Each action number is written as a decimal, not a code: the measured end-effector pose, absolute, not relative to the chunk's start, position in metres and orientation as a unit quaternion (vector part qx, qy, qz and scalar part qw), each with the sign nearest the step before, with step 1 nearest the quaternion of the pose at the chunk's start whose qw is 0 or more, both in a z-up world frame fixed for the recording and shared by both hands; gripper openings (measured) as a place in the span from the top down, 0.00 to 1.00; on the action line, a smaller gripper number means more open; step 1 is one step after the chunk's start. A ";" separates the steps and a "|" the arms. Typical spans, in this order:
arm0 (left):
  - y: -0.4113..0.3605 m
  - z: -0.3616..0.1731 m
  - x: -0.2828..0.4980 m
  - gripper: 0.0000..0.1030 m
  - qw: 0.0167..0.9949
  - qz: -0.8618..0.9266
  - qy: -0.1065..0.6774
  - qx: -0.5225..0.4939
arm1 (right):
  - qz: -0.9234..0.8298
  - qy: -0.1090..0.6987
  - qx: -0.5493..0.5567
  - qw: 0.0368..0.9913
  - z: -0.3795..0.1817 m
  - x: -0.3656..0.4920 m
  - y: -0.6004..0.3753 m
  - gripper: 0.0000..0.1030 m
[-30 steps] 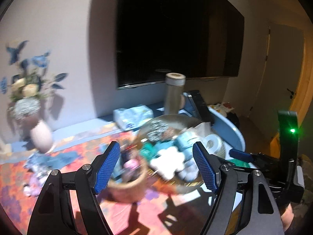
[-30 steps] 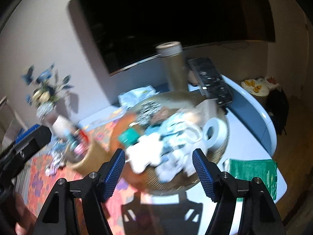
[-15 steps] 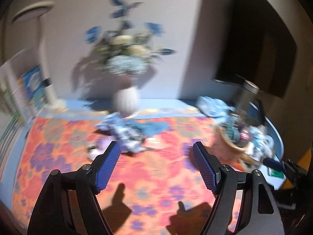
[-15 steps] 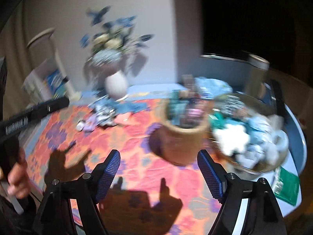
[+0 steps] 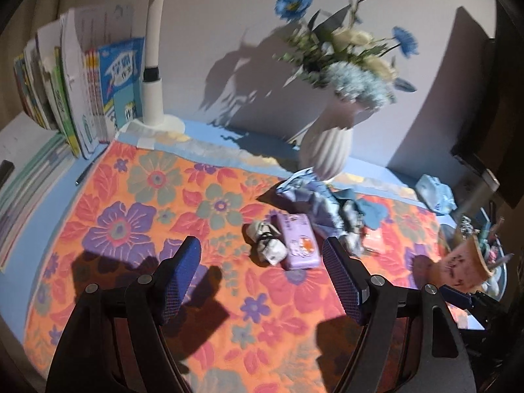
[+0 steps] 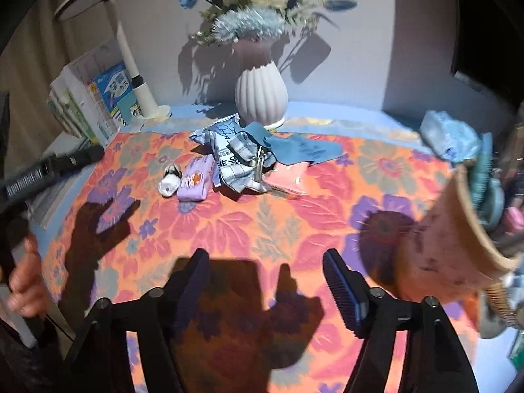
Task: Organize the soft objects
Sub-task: 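Move both grippers back over the tablecloth toward the remaining items, then grasp the beige sock bundle with the left gripper while the right grasps the pink bag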
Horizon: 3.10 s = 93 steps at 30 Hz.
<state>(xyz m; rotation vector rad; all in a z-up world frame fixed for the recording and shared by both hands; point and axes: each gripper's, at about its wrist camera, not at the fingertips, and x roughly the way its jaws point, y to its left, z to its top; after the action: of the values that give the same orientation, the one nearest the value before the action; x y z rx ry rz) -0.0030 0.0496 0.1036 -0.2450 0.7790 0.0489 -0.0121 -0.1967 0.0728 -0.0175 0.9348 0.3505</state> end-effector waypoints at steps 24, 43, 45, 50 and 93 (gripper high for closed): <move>0.059 0.024 0.058 0.28 0.917 0.048 0.378 -0.120 | 0.107 0.433 0.116 0.888 0.009 0.095 -0.201 0.39; 0.038 0.019 0.062 0.29 0.919 0.054 0.387 -0.056 | 0.059 0.438 0.052 0.896 0.004 0.111 -0.181 0.54; 0.037 0.017 0.064 0.28 0.916 0.040 0.394 -0.060 | 0.060 0.438 0.056 0.895 0.003 0.111 -0.182 0.54; 0.037 0.014 0.069 0.39 0.911 0.044 0.404 -0.063 | 0.066 0.439 0.069 0.893 0.004 0.109 -0.187 0.54; 0.062 0.012 0.064 0.32 0.875 -0.014 0.445 -0.191 | 0.122 0.448 0.078 0.882 0.006 0.021 -0.220 0.25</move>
<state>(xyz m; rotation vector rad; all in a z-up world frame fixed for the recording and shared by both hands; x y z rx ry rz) 0.0644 0.0617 0.0119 -0.3986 0.9298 -0.0289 0.0209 -0.2197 0.0063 0.1615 0.9334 0.2550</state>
